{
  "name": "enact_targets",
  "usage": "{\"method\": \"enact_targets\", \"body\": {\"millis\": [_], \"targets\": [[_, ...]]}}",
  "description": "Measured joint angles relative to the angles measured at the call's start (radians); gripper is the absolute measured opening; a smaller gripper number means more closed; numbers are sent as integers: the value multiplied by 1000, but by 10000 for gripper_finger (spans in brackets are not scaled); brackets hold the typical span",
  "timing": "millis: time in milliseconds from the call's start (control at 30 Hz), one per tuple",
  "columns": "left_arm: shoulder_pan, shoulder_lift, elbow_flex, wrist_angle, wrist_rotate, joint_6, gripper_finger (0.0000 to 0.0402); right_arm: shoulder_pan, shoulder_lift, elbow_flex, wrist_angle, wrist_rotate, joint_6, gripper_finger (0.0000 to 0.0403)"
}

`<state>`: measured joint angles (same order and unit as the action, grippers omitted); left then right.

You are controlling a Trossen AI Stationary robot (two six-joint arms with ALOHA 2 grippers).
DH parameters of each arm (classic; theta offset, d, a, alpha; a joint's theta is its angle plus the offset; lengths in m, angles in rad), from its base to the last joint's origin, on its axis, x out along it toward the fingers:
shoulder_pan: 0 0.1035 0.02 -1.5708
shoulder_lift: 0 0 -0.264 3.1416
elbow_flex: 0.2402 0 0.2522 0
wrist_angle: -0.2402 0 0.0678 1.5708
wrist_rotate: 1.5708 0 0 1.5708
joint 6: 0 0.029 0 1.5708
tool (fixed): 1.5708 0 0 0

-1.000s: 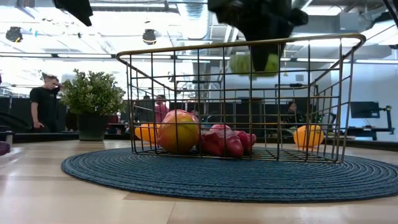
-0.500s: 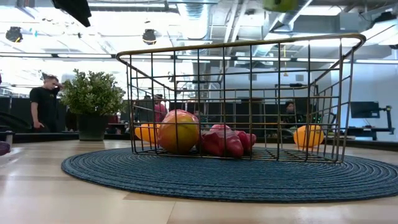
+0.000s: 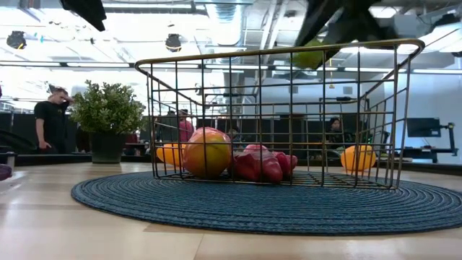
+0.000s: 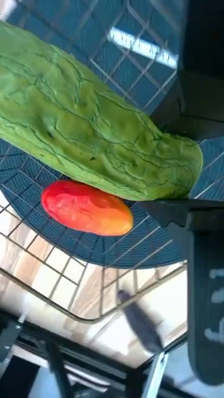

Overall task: Build produce basket
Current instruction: Put the cucumber into the gold wire basket

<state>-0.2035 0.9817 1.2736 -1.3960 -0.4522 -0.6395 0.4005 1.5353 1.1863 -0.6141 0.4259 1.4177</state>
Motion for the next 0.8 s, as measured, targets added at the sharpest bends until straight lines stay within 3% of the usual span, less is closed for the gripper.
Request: {"method": "enact_targets", "body": {"millis": [267,600,800], "targets": [[0,0,0,0,-9,0,240,-82,85,-9,89,-114,32,109],[0,0,0,0,-34,0,240,-89,192,-8,98,-261,127,109],[0,0,0,0,-44,3,240,-100,204,-8,98,-293,124,109]]}}
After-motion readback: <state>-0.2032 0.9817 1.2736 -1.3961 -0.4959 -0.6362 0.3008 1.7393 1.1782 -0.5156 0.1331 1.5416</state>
